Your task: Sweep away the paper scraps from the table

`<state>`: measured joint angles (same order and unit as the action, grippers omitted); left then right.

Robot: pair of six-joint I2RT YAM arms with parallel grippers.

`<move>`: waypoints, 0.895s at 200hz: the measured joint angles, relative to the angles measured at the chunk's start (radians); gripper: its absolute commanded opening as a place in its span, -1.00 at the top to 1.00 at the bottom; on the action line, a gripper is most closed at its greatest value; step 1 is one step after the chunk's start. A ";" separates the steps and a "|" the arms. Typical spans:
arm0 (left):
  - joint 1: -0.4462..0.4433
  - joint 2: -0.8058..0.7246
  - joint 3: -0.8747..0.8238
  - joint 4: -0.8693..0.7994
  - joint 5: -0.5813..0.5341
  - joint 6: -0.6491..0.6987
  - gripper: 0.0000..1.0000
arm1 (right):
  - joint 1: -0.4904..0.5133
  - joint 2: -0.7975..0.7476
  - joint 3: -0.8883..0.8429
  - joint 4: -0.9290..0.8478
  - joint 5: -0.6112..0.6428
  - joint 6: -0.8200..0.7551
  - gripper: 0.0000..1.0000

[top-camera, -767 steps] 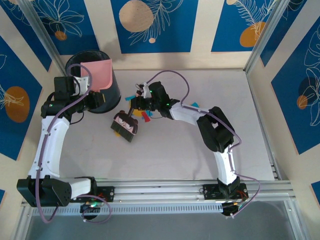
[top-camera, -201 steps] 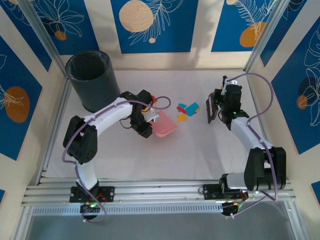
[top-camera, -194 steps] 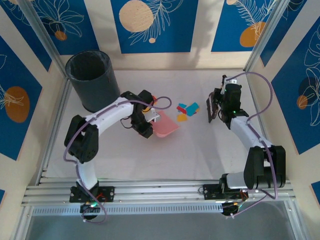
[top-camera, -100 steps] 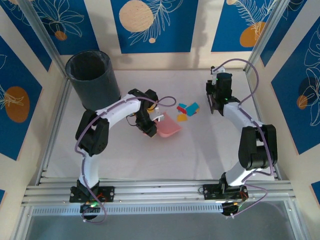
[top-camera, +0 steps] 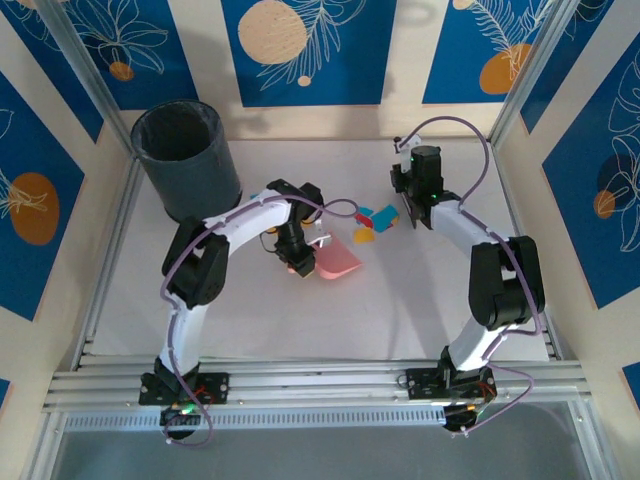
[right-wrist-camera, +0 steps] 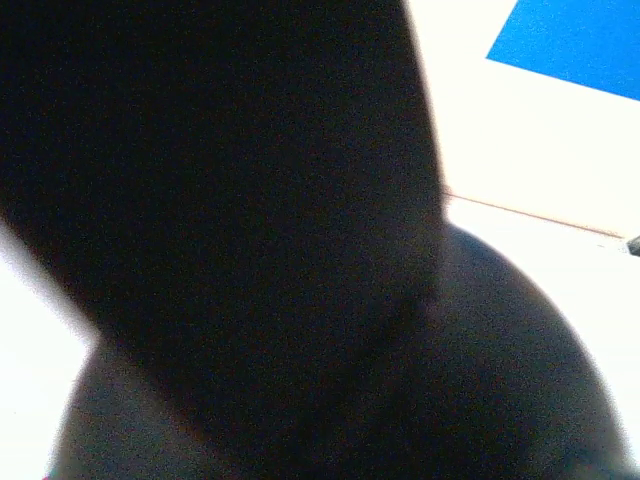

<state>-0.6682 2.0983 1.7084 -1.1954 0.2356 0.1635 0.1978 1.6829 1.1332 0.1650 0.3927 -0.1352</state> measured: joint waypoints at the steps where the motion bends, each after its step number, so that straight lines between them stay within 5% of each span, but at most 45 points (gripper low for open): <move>1: 0.000 0.002 0.001 0.000 -0.001 0.000 1.00 | 0.002 0.000 0.000 0.000 0.000 -0.002 1.00; 179: 0.000 0.099 0.113 0.001 -0.039 -0.057 1.00 | 0.126 -0.075 -0.036 -0.082 -0.249 -0.027 1.00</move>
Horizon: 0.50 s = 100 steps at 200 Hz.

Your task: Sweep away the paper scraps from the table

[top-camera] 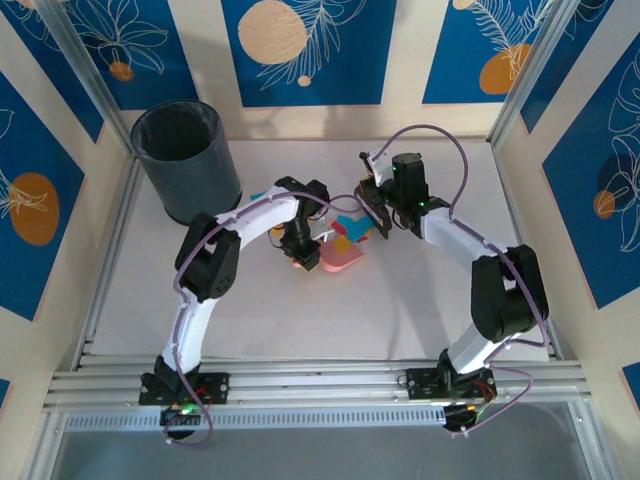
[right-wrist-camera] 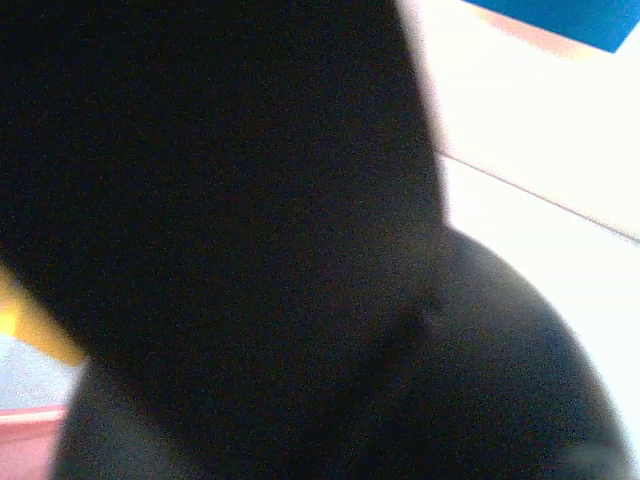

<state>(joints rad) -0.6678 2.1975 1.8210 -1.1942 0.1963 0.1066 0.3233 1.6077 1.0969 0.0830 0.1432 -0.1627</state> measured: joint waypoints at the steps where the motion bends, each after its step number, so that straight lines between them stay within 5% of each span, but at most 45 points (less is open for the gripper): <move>1: 0.000 0.000 0.000 0.000 0.000 0.000 1.00 | 0.000 0.000 0.000 -0.001 -0.001 0.000 1.00; 100: 0.004 0.002 0.003 0.001 0.001 -0.001 1.00 | 0.018 -0.063 -0.034 -0.060 -0.109 0.069 1.00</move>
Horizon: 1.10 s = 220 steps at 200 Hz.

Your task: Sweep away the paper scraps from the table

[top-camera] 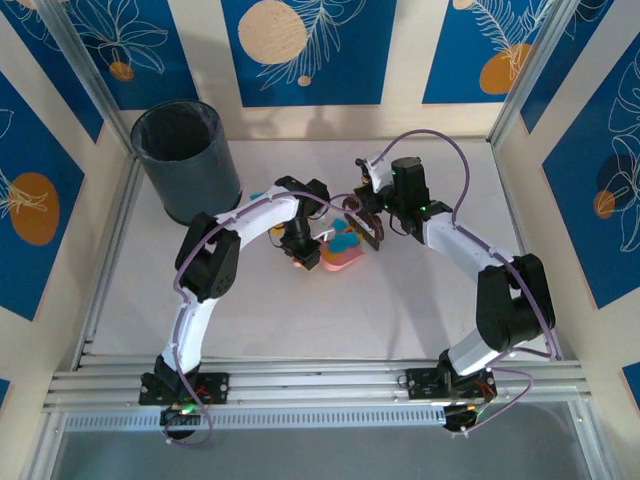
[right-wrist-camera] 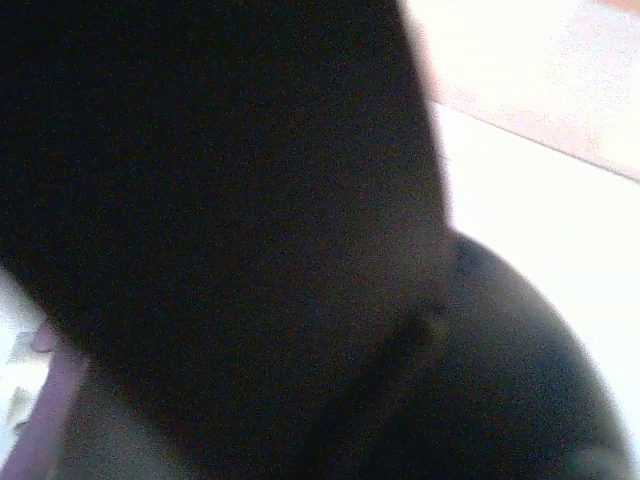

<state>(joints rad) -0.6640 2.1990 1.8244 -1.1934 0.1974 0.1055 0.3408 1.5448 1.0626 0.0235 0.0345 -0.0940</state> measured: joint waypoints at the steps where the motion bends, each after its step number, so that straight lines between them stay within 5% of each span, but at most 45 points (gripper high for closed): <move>1: 0.000 0.000 0.000 0.000 0.000 0.000 1.00 | 0.000 0.000 0.000 -0.001 -0.002 0.000 1.00; 154: 0.001 -0.001 -0.027 0.010 0.017 0.036 1.00 | -0.016 -0.167 -0.096 -0.017 0.015 0.179 1.00; 220: 0.001 -0.008 -0.034 0.018 0.019 0.037 1.00 | -0.027 -0.210 -0.125 -0.015 0.166 0.195 1.00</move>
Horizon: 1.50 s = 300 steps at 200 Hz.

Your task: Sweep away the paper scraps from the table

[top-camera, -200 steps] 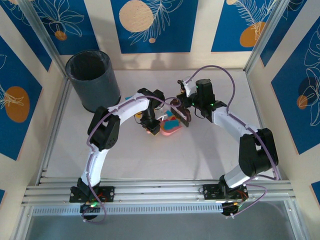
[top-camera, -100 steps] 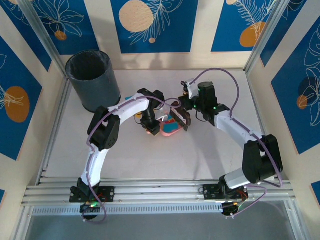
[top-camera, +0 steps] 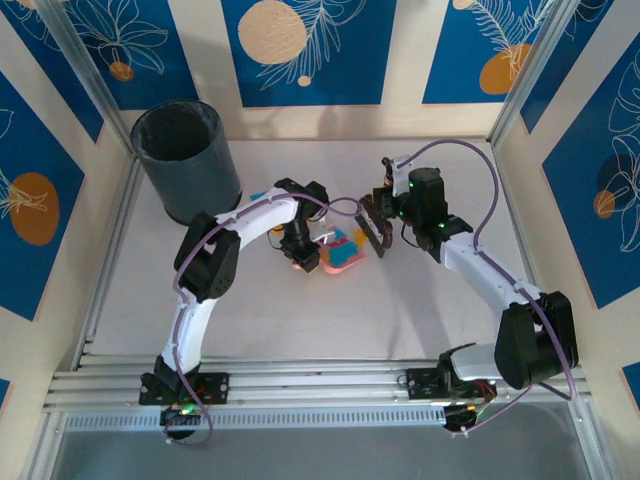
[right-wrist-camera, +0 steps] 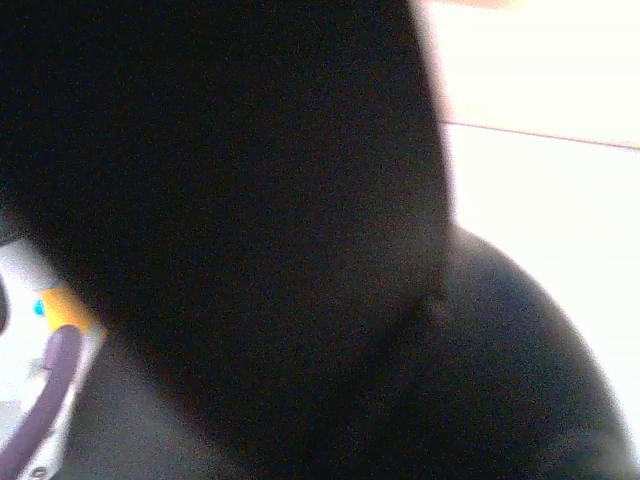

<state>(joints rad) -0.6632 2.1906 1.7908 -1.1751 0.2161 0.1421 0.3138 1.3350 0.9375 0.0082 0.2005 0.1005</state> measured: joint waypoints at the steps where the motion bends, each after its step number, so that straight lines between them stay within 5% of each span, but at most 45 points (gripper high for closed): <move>1: 0.000 0.000 0.000 0.000 0.000 0.000 1.00 | 0.000 0.000 0.000 0.000 0.002 0.000 1.00; 135: 0.000 -0.002 -0.010 0.011 0.016 0.010 1.00 | 0.014 0.049 -0.010 -0.009 0.218 -0.003 1.00; 300: 0.000 0.041 0.083 -0.023 0.040 0.018 1.00 | 0.043 0.097 0.027 -0.006 -0.018 -0.031 1.00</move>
<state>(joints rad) -0.6632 2.2318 1.8740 -1.1984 0.2565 0.1604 0.3569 1.4319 0.9649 0.0021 0.1822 0.0692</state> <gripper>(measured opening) 0.259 0.253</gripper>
